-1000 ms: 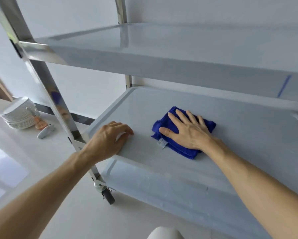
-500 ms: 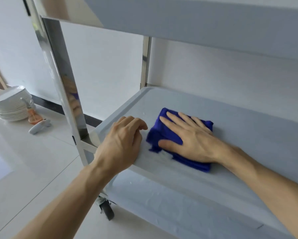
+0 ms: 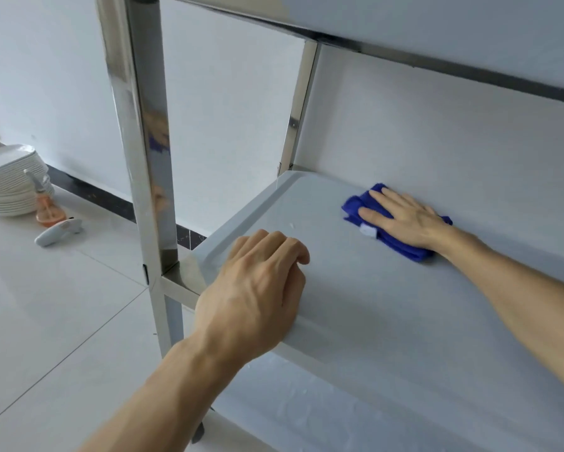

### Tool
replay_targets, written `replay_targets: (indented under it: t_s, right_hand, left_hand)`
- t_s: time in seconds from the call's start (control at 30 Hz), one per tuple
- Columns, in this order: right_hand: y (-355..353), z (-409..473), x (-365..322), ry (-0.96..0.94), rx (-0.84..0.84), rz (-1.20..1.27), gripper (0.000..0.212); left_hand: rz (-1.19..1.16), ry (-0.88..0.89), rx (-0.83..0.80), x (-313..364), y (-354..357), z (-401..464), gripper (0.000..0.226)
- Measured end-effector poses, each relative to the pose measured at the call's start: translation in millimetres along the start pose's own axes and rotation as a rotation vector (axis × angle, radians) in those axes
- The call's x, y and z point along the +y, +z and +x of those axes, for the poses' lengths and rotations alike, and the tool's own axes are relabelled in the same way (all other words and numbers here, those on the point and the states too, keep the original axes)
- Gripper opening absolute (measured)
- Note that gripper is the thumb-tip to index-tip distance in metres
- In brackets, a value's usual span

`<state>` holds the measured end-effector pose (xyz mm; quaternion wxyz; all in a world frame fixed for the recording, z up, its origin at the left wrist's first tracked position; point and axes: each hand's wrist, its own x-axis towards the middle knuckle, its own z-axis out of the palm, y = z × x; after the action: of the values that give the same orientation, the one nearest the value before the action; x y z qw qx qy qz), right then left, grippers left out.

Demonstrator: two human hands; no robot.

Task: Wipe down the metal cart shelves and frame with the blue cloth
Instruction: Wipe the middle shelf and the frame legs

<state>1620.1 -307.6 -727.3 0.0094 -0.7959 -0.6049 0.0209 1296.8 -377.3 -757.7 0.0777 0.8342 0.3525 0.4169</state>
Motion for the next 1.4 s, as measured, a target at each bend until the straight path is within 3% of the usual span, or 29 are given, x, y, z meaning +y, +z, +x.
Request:
replay_targets:
  t_s: [0.1, 0.27, 0.37, 0.5, 0.6, 0.8, 0.87, 0.97, 1.13, 1.27, 1.4]
  right_hand:
    - [6, 20, -48, 0.019, -0.003, 0.021, 0.089]
    - [18, -47, -95, -0.444, 0.004, -0.038, 0.092]
    - [15, -92, -71, -0.612, -0.007, 0.026, 0.076]
    - [0, -78, -38, -0.516, -0.062, 0.059, 0.067]
    - [0, -22, -37, -0.368, -0.026, 0.058, 0.080]
    - [10, 71, -105, -0.081, 0.016, 0.005, 0.087]
    - [12, 75, -136, -0.112, -0.006, 0.029, 0.085]
    - [13, 52, -163, -0.367, -0.032, 0.028, 0.081]
    - [18, -34, -118, -0.781, -0.009, 0.067, 0.070]
    - [5, -41, -58, -0.687, -0.037, 0.097, 0.066]
    - [-3, 21, -49, -0.391, -0.038, 0.056, 0.075]
  left_hand:
    - [0.013, 0.001, 0.083, 0, 2, -1, 0.016]
    - [-0.005, 0.014, 0.141, -1, 2, -4, 0.016]
    - [-0.024, 0.003, 0.128, -3, -1, -4, 0.016]
    - [-0.091, -0.017, 0.163, -1, -3, -4, 0.018]
    - [-0.115, -0.044, 0.223, -1, -1, -4, 0.018]
    - [-0.112, -0.034, 0.311, -3, 3, -8, 0.017]
    - [-0.111, -0.032, 0.314, -4, 4, -9, 0.018]
    - [-0.098, -0.026, 0.301, -5, 3, -10, 0.020]
    - [-0.093, 0.014, 0.296, -7, 2, -10, 0.020]
    - [-0.073, 0.023, 0.292, -6, 4, -9, 0.018]
    - [-0.079, 0.022, 0.278, -6, 5, -7, 0.020]
